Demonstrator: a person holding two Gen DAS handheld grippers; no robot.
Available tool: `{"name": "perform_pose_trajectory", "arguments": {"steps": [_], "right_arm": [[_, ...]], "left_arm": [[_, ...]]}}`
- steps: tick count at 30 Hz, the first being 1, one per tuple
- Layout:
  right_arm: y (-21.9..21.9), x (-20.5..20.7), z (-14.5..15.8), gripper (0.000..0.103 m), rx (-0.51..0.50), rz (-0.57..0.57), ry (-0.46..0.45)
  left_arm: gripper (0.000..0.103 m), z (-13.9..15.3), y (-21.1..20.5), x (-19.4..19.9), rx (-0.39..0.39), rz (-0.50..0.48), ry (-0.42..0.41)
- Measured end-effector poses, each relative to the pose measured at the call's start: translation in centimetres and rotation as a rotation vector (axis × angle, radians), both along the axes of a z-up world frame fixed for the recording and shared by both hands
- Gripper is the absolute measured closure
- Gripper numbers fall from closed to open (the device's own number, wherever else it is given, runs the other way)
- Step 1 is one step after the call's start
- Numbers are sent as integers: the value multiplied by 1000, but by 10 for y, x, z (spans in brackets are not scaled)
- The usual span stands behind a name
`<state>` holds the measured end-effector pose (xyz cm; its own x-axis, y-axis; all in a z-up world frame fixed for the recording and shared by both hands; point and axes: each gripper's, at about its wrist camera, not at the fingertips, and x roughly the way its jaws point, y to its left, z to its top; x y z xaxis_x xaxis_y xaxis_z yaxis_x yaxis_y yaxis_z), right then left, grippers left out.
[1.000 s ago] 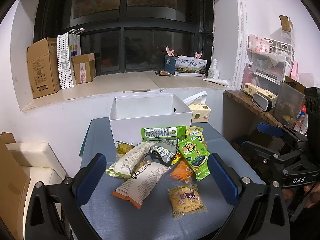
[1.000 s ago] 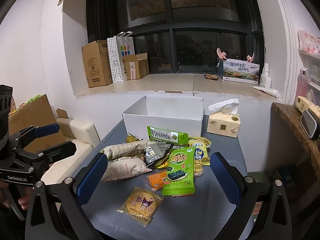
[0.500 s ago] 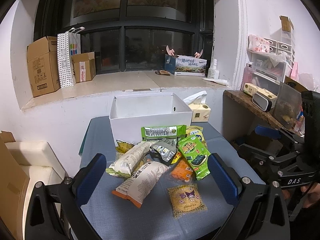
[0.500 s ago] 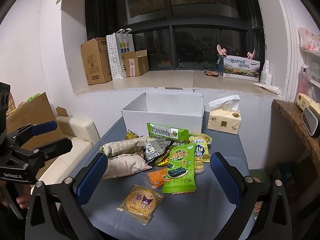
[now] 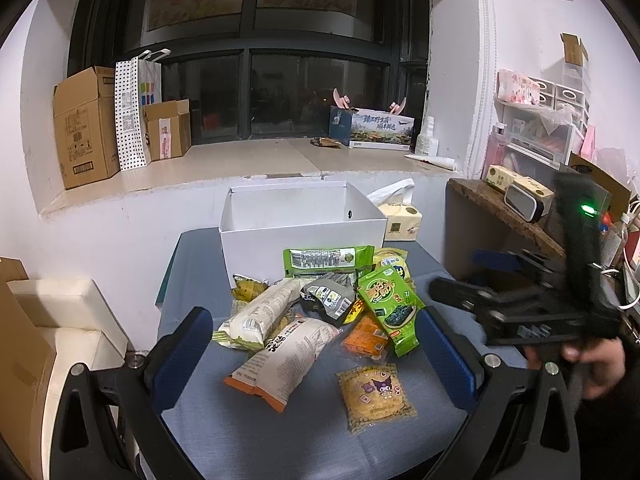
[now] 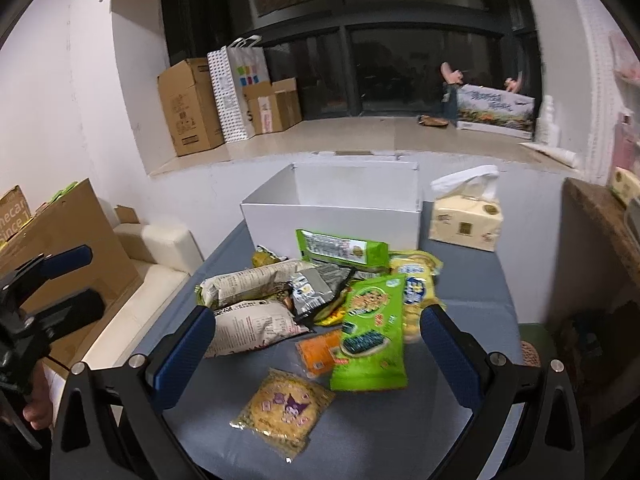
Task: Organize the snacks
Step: 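Drop green stick pack with right gripper while left drops white cracker bag into box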
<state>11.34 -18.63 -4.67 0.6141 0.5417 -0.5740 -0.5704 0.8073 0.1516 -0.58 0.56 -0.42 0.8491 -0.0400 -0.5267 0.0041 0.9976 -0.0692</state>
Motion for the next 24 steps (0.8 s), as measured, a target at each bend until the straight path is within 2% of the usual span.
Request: {"name": "perform_pose_trajectory", "arguments": {"steps": [6,11,14,17,19,20,21,22,24], "right_arm": [[30,66,-11,0,-61,26,-1],[59,145,-46,0,-195,32,73],[74,173,-62,0,-259,56,89],[88,194,-78,1,-269,97,161],[94,200,-86,13,-294,125,189],[99,201,-92,48,-345,137,196],[102,201,-96,57,-379,149,208],[104,198,-99,59,-410,166,205],[102,186,-96,69,-420,218,169]], "left_arm": [[0,-4,10,-3,-12,16,-4],[0,-7,24,-3,-31,35,-2],[0,-12,30,-1,-41,46,7],[0,-18,37,1,-52,56,20],[0,-24,42,4,-58,63,32],[0,-26,44,4,-60,66,36],[0,-29,46,5,-65,67,44],[0,-31,48,6,-68,67,49],[0,-38,52,9,-79,65,61]]}}
